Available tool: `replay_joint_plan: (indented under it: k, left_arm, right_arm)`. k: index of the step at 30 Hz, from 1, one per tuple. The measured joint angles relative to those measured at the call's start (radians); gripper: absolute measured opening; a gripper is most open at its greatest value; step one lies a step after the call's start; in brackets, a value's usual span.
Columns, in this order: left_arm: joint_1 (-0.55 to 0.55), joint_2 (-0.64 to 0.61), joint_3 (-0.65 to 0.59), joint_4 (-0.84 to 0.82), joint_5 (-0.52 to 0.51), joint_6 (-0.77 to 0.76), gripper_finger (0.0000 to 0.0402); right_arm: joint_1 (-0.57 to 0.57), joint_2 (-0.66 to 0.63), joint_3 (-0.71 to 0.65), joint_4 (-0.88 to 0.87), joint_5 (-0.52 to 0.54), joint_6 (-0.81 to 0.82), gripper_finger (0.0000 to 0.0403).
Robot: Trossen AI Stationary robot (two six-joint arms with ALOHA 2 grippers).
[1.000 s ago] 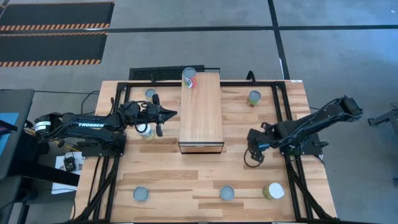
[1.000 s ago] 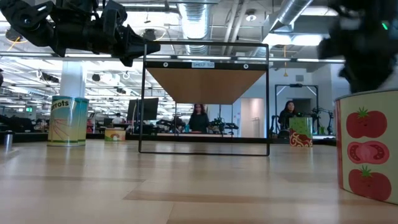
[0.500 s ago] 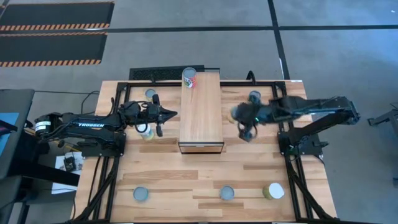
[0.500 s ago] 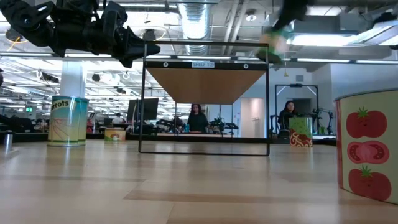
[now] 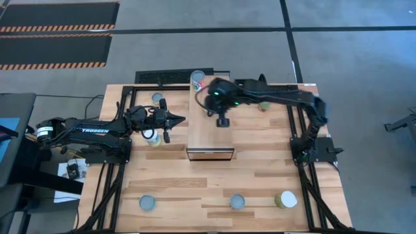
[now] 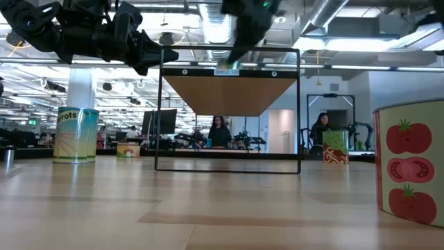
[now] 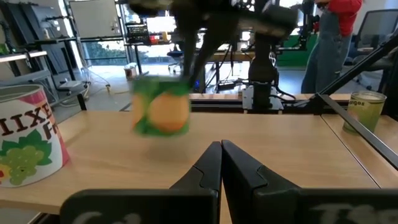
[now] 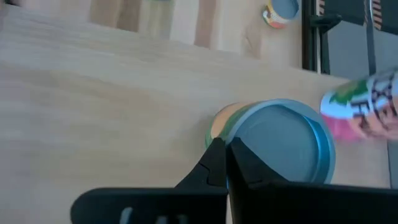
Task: Pick and place cans onto a shelf
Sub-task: Put the canned peaches on the shelf
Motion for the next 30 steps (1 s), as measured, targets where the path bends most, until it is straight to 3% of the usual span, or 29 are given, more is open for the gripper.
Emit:
replay_joint_plan:
  k: [7, 14, 30]
  left_arm:
    - [0.0, 0.0, 0.0, 0.0, 0.002, 0.0, 0.0]
    - [0.0, 0.0, 0.0, -0.003, 0.003, 0.0, 0.0]
    - [0.0, 0.0, 0.0, -0.019, 0.003, 0.0, 0.0]
  right_arm:
    - [-0.032, 0.141, 0.153, -0.009, 0.007, -0.094, 0.0005]
    - [-0.05, 0.191, 0.192, -0.012, 0.01, -0.138, 0.0013]
    - [-0.049, 0.212, 0.191, 0.086, 0.011, -0.13, 0.0095]
